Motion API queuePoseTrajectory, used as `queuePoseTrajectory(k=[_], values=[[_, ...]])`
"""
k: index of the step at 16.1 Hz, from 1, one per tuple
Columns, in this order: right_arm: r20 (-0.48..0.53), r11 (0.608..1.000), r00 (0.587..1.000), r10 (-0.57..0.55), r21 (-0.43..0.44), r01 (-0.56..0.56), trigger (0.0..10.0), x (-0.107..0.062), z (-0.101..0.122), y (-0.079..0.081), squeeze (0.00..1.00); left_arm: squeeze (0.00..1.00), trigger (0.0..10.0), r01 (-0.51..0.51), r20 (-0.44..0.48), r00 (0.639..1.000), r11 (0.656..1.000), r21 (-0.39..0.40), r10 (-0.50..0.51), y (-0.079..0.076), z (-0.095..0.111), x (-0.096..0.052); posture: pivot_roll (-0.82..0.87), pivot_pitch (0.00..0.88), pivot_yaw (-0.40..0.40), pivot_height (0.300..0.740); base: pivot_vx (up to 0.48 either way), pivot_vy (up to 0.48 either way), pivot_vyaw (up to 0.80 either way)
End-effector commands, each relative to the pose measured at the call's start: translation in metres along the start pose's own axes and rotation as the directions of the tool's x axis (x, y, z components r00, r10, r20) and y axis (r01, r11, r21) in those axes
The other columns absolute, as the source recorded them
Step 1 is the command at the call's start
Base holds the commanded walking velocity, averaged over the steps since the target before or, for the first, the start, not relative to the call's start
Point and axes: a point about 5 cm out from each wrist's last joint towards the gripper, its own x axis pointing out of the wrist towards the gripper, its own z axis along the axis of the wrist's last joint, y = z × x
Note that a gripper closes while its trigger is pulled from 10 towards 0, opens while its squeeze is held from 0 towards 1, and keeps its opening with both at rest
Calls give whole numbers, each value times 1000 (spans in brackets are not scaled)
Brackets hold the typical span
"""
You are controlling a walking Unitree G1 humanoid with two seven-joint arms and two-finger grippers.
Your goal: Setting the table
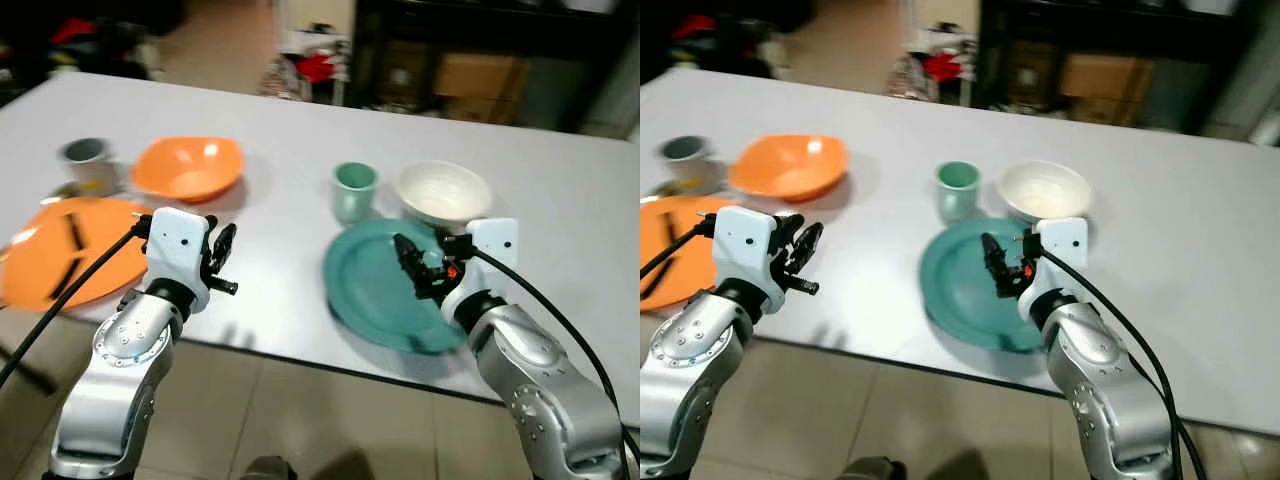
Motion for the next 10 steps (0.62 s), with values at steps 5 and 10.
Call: queuePoseTrajectory(k=[5, 10], values=[[145, 987, 985, -92, -117, 109, 10000, 7, 1, -11, 498, 0, 10000, -211, 123, 970, 977, 3, 209, 17, 7, 3, 135, 0, -20, 740, 0, 0, 800], [158, 989, 986, -54, -125, 74, 10000, 13, -2, -15, 502, 0, 10000, -81, 75, 994, 996, 25, 79, 14, 1, 0, 142, 0, -43, 740, 0, 0, 800]])
